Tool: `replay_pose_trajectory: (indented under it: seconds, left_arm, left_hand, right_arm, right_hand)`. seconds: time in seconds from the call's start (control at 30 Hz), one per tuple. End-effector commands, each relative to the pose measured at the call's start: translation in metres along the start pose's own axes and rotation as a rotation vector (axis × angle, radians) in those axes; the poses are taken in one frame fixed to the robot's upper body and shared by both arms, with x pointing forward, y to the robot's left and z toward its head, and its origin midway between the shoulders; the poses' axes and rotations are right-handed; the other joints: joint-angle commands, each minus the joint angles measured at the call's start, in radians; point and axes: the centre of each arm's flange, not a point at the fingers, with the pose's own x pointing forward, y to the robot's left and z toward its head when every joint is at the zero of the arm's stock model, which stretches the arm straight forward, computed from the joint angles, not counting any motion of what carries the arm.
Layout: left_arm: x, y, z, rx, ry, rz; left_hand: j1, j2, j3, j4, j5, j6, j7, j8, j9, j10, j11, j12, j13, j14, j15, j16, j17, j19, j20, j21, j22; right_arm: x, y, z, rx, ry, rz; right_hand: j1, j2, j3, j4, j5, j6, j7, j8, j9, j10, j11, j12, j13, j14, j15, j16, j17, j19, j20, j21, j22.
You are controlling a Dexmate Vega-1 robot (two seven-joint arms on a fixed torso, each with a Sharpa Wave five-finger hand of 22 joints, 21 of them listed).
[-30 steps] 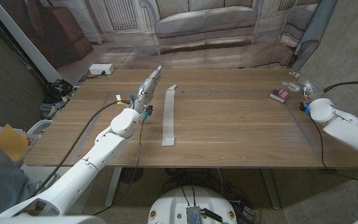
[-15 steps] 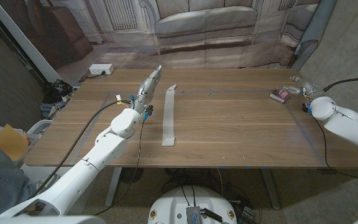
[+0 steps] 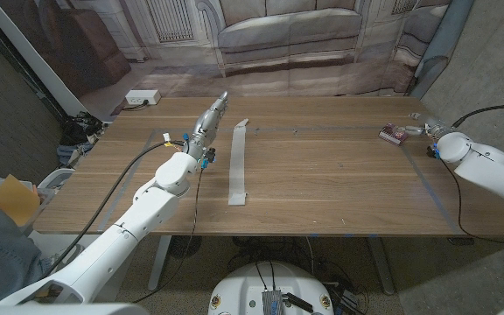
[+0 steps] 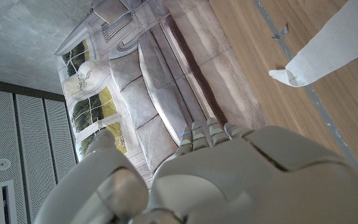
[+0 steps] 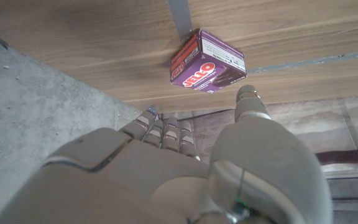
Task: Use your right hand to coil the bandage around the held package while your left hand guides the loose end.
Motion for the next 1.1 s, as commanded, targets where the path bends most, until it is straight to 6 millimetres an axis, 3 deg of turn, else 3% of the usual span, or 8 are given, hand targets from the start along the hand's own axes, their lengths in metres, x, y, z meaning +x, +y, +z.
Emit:
replay_pose_trajectory:
  seconds: [0.03,0.3,1.1]
  left_arm:
    - [0.000,0.002,0.000,0.002,0.004,-0.002]
    - [0.000,0.002,-0.001,-0.001,0.008,0.000]
    - [-0.001,0.000,-0.004,-0.003,0.021,0.004]
  left_hand:
    - [-0.007,0.003,-0.003,-0.002,-0.002,0.007,0.002,0.001,0.002,0.006,-0.004,-0.001,0.004,-0.004,-0.006,-0.002,0.004,-0.008,0.003,0.000,0.005]
    - [-0.009,0.004,-0.005,0.000,-0.003,0.007,-0.001,0.001,0.002,0.007,-0.002,-0.001,0.004,-0.004,-0.008,-0.001,0.004,-0.010,0.008,0.000,0.006]
    - [-0.009,0.009,-0.008,0.002,-0.003,0.007,-0.002,0.000,0.002,0.008,-0.010,-0.001,0.004,-0.004,-0.009,-0.001,0.004,-0.015,0.026,0.001,0.006]
  right_arm:
    - [0.010,0.009,-0.001,-0.046,0.050,0.059]
    - [0.015,0.012,-0.004,-0.046,0.065,0.069]
    - [0.030,0.017,-0.006,-0.040,0.085,0.108]
  right_hand:
    - [0.014,0.000,0.013,-0.001,0.006,-0.009,-0.008,-0.005,0.002,-0.013,0.000,0.000,0.005,-0.011,0.000,-0.001,0.003,-0.008,-0.016,0.002,0.003]
    - [0.021,0.002,0.018,0.000,0.008,-0.012,-0.014,-0.003,0.001,-0.019,-0.018,0.003,0.005,-0.012,-0.003,0.002,0.003,-0.008,-0.017,0.004,0.003]
    - [0.043,0.011,0.036,0.000,0.015,0.016,-0.012,0.011,0.000,-0.007,-0.017,0.017,0.004,0.008,-0.012,0.013,0.003,0.009,-0.020,0.014,0.003]
